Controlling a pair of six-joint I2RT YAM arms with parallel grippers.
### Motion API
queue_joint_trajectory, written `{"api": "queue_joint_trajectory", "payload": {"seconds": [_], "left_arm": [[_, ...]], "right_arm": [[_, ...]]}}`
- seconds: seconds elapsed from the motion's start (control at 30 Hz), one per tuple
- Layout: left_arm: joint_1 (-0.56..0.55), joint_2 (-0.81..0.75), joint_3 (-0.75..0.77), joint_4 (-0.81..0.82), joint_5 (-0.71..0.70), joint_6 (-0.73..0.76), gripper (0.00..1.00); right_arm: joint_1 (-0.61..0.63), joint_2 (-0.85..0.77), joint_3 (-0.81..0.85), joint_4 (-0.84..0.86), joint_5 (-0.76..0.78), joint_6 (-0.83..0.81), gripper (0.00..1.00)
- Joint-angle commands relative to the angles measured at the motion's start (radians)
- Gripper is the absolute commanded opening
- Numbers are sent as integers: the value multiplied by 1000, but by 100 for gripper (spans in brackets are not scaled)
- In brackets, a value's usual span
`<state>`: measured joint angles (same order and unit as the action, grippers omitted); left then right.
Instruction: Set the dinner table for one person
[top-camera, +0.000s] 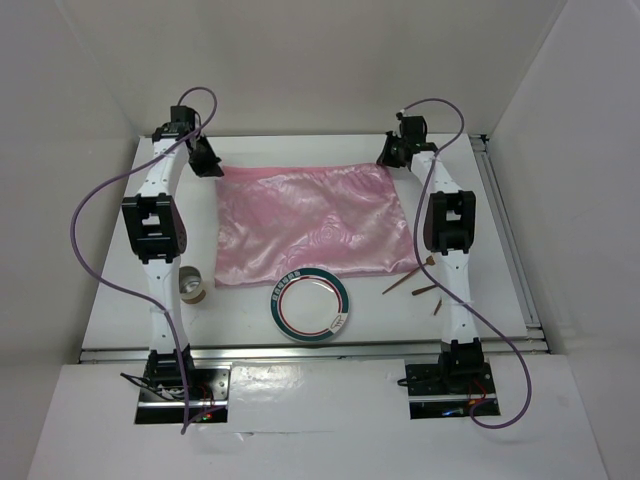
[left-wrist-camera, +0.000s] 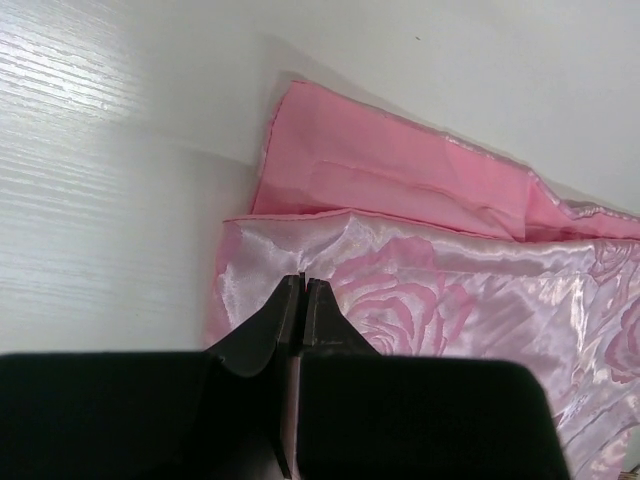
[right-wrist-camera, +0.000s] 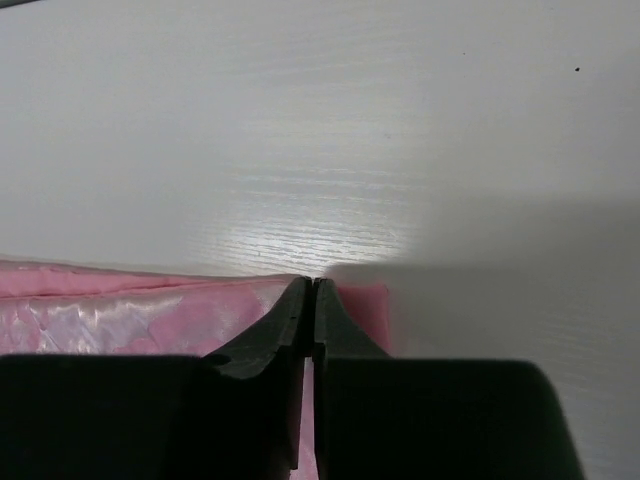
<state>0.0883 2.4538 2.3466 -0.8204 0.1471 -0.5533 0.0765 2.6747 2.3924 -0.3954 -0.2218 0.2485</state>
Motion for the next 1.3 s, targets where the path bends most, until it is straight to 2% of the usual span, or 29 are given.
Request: {"api": "queue_joint_trajectory", "payload": {"seconds": [0.0,0.07,0.2,0.3,0.33,0.37,0.47,0.5,0.57,0.8,0.83,1.0,1.03,1.1,1.17,1.23,1.27], "left_arm": [[-2,-73,36,26,26,-10,0],[-2,-73,36,26,26,-10,0],[-2,-62,36,1,-33,-10,0],[7,-24,14,-19,-78,-31,49],[7,-24,4,-5,-78,-31,57],[7,-4,3,-5,-78,-31,74],[7,39,23,4,-69,-31,86],[7,62,36,4,-69,-31,95],[7,76,36,4,-69,-31,95],[7,126,60,27,-49,-31,78],[7,126,60,27,-49,-31,69],[7,65,13,49,-70,-31,37],[7,65,13,58,-70,-31,36],[7,50,2,58,-70,-31,21],[7,39,2,58,-70,-31,14],[7,30,2,49,-70,-31,2],[7,30,2,49,-61,-31,0]], "right_arm": [[6,-24,16,33,9,-17,4],[6,-38,7,44,9,-17,0],[6,-72,-16,63,19,-17,0],[6,-93,-25,63,19,-8,0],[6,-93,-25,63,19,-8,0],[6,-93,-25,63,19,-8,0],[6,-93,-35,63,10,-8,0],[6,-93,-35,63,10,-8,0],[6,-93,-35,63,10,-8,0],[6,-93,-35,63,10,-8,0],[6,-93,-35,63,10,-8,0],[6,-93,-35,63,10,-8,0],[6,-93,-35,53,10,-8,0],[6,-93,-35,53,10,1,0],[6,-93,-35,53,10,2,0],[6,-93,-35,53,10,2,0],[6,-93,-35,43,19,2,0]]}}
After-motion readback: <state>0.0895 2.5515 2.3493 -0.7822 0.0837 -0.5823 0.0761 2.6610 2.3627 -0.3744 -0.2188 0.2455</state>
